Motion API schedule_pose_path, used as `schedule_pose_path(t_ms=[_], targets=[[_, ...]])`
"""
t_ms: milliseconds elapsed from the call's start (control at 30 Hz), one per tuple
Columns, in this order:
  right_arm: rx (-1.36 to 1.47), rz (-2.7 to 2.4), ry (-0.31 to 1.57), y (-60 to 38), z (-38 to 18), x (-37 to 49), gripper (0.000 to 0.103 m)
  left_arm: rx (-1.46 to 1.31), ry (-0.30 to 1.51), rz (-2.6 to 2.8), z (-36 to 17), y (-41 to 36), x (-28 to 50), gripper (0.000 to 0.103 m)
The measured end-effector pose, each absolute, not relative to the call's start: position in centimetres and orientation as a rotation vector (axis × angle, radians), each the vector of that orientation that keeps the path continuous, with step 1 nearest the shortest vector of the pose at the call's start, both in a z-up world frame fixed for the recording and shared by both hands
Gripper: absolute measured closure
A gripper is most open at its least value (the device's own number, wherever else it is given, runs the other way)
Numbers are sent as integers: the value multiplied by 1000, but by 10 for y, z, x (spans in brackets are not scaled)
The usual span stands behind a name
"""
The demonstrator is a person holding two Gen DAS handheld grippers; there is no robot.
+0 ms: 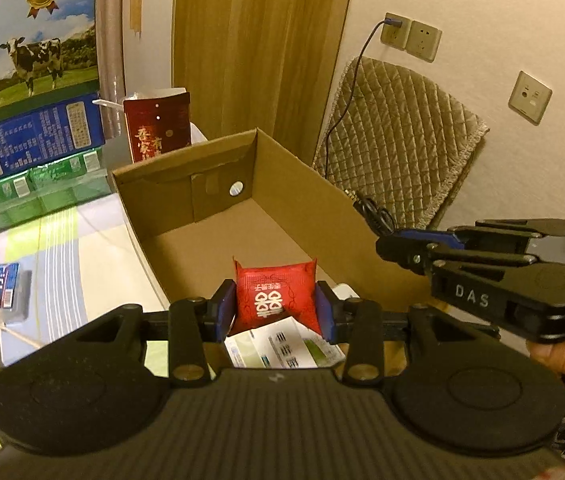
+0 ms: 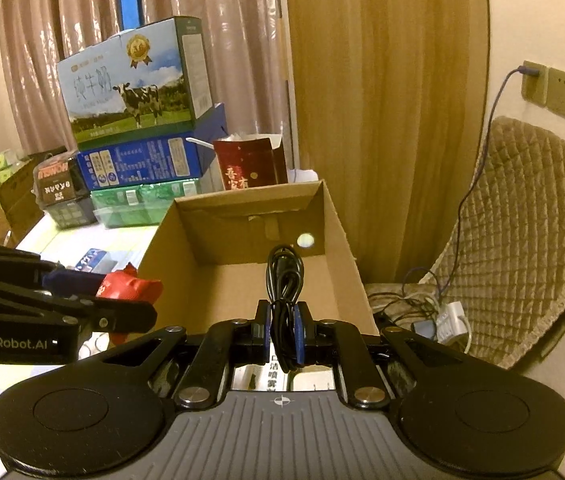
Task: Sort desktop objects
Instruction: 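Open both tools to drop the packet and cable into the box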
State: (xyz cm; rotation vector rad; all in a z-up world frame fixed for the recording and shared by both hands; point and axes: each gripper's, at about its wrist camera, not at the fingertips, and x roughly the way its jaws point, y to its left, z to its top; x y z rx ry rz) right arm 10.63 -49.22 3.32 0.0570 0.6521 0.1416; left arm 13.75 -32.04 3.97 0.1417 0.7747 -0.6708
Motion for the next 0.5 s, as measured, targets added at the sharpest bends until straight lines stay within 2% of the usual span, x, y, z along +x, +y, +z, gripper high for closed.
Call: schedule_pose_path(t_ms=[500], targets=[[43,134,686,-497,18,142,95,65,809,-668,26,-329,184,66]])
